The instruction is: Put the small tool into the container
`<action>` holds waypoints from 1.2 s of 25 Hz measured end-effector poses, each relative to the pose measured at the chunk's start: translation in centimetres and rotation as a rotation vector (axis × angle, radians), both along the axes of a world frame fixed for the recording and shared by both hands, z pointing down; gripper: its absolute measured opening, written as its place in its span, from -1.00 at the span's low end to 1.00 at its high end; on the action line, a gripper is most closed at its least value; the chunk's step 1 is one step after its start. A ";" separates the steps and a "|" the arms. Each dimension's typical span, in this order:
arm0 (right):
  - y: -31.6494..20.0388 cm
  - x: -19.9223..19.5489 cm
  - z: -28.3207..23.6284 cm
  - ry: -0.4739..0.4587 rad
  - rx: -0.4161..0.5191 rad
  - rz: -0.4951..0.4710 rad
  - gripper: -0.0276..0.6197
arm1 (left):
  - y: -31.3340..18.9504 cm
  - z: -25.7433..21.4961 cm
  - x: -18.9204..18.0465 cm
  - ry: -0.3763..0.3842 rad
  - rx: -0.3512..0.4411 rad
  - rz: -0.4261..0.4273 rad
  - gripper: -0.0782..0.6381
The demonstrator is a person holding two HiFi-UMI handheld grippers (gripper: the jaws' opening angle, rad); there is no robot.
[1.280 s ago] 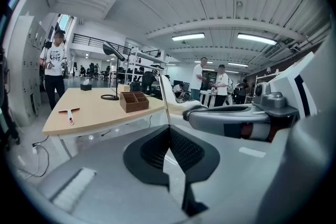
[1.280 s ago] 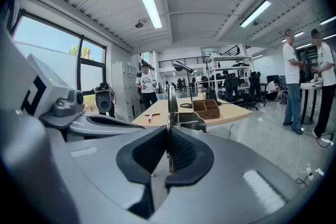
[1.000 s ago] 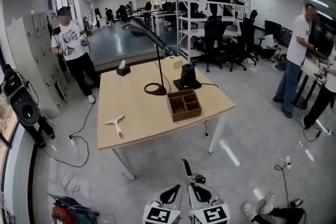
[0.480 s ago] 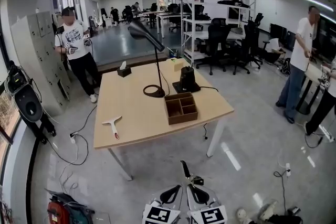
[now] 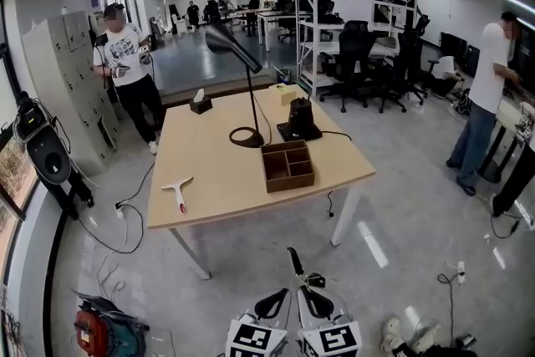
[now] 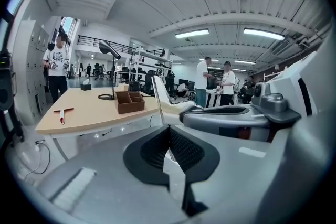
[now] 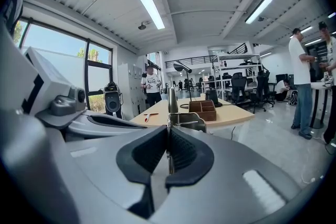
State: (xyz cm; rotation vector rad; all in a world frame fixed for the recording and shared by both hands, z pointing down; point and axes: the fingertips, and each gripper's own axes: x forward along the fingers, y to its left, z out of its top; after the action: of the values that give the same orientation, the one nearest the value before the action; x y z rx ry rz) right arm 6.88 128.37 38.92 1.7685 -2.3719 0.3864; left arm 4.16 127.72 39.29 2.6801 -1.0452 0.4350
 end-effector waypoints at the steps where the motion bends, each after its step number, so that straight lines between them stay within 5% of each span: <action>1: -0.3 -0.1 1.0 0.000 0.001 -0.003 -0.89 | -0.3 0.9 -0.1 -0.001 0.002 -0.005 -0.76; 5: -4.4 -1.0 4.1 0.011 0.005 -0.018 -0.89 | -4.8 4.0 -1.1 0.003 0.006 -0.021 -0.76; 11: -19.3 -2.0 7.0 0.037 0.006 -0.033 -0.89 | -19.6 7.1 -2.0 0.017 -0.005 -0.023 -0.76; 20: -55.0 -1.0 12.0 0.057 0.003 -0.014 -0.89 | -55.4 12.1 -0.7 0.029 -0.008 -0.009 -0.76; 30: -97.8 -13.3 8.9 0.079 -0.020 0.011 -0.89 | -98.4 8.5 -13.1 0.034 -0.021 0.028 -0.76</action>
State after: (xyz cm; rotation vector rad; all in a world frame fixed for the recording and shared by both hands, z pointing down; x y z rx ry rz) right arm -6.44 30.55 47.84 1.7558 -2.2977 0.3341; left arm -8.92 29.32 47.81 2.6766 -0.9899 0.4025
